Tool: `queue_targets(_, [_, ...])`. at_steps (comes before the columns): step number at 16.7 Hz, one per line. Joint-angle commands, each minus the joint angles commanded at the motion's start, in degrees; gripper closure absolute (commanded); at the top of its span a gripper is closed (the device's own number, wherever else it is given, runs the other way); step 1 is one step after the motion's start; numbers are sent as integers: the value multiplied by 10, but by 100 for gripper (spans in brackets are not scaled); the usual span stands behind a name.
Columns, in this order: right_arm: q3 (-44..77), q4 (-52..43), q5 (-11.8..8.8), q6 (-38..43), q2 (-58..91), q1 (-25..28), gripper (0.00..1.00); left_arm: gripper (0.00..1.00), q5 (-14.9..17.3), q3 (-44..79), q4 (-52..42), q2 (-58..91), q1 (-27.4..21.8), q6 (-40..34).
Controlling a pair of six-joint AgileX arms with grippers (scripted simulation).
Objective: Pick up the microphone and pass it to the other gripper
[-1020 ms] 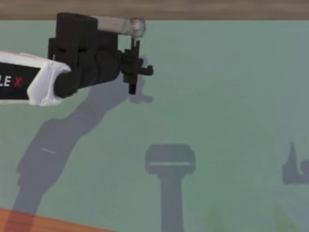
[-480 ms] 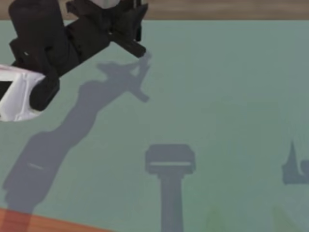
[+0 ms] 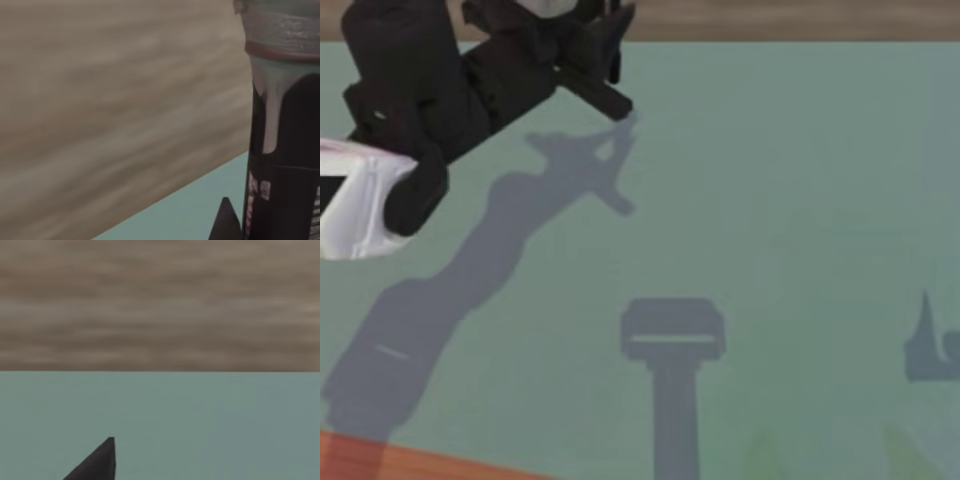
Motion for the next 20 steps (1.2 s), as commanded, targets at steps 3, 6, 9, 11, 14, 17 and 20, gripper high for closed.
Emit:
queue_targets(3, [0,0,0,0,0,0,0,100,-58,-23,-14,-46,-51,1])
queue_targets(6, [0,0,0,0,0,0,0,100,-118,-47,-29,-96,-108,1])
queue_targets(9, [0,0,0,0,0,0,0,100,-142,-57,-34,-119,-131,2])
queue_targets(11, [0,0,0,0,0,0,0,100,-142,-57,-34,-119,-131,2])
queue_targets(14, [0,0,0,0,0,0,0,100,-141,-56,-34,-118,-130,2])
queue_targets(17, [0,0,0,0,0,0,0,100,-142,-57,-34,-119,-131,2])
queue_targets(20, [6,4,2,0,8,7,0,100,-142,-57,-34,-119,-131,2])
